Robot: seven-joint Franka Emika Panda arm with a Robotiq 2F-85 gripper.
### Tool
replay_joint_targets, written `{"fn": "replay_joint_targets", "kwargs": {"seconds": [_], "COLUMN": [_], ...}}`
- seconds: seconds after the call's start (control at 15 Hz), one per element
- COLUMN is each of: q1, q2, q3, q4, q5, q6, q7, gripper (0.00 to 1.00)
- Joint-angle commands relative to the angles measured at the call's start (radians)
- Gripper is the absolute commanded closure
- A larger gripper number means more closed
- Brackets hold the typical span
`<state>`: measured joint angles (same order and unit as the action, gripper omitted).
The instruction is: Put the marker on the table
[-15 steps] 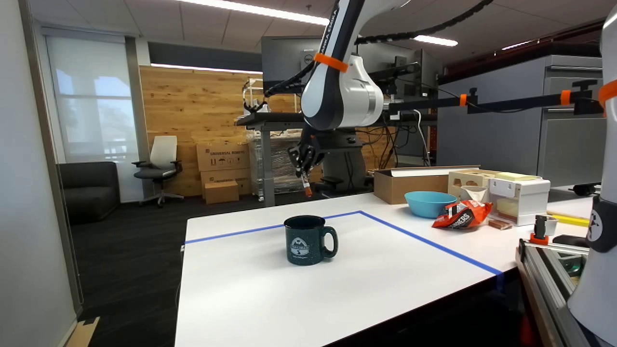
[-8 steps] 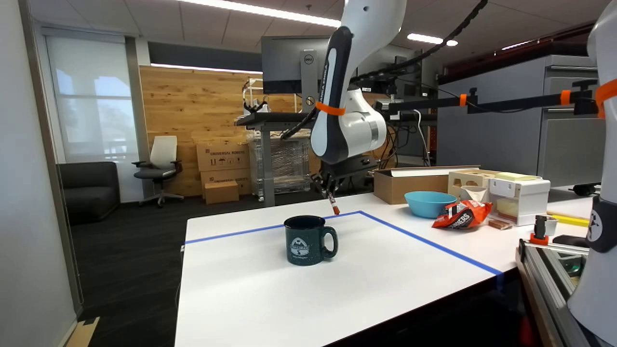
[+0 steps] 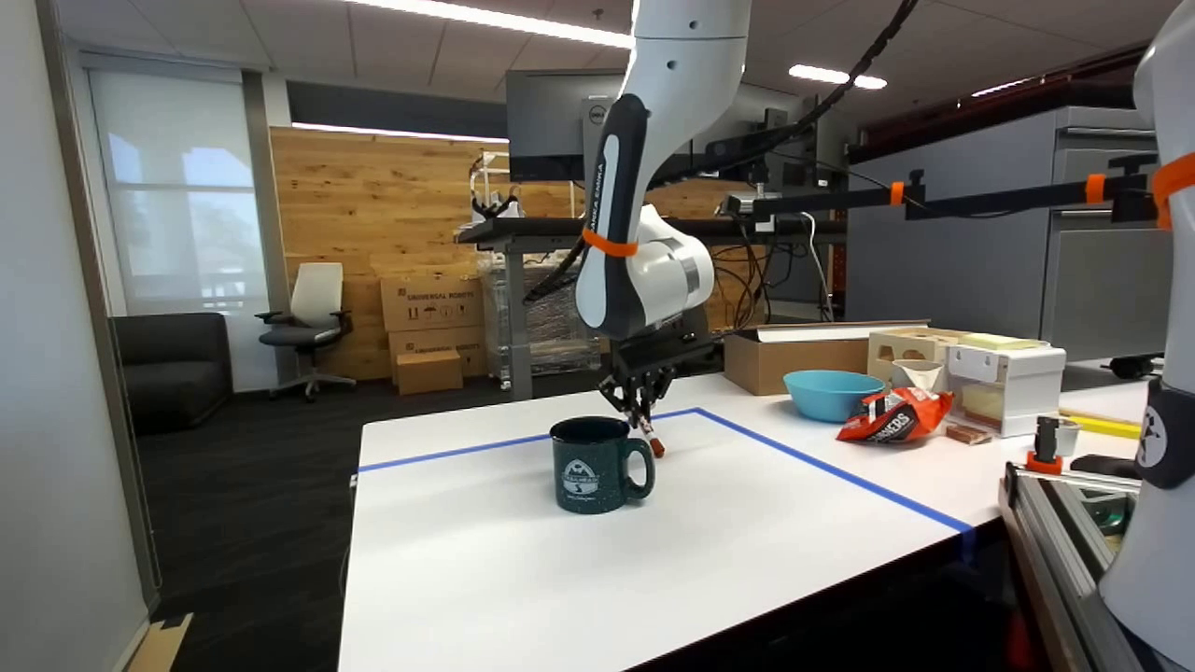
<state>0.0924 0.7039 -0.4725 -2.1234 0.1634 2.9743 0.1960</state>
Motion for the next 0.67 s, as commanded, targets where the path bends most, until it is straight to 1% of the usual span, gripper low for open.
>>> {"fn": "replay_joint_targets", "kwargs": {"seconds": [0.0, 0.07, 0.2, 0.33, 0.53, 0.6], "q1": [-0.044, -0.054, -0.07, -0.078, -0.079, -0.078], "q2": [0.033, 0.039, 0.041, 0.038, -0.013, -0.031], "q3": [0.034, 0.041, 0.054, 0.066, 0.087, 0.094], "q4": [0.093, 0.109, 0.127, 0.129, 0.09, 0.077], "q5": [-0.037, -0.044, -0.054, -0.06, -0.059, -0.058], "q6": [-0.137, -0.158, -0.174, -0.161, -0.116, -0.098], "q7": [0.067, 0.078, 0.096, 0.11, 0.106, 0.101], "gripper": [0.94, 0.75, 0.49, 0.34, 0.09, 0.02]}}
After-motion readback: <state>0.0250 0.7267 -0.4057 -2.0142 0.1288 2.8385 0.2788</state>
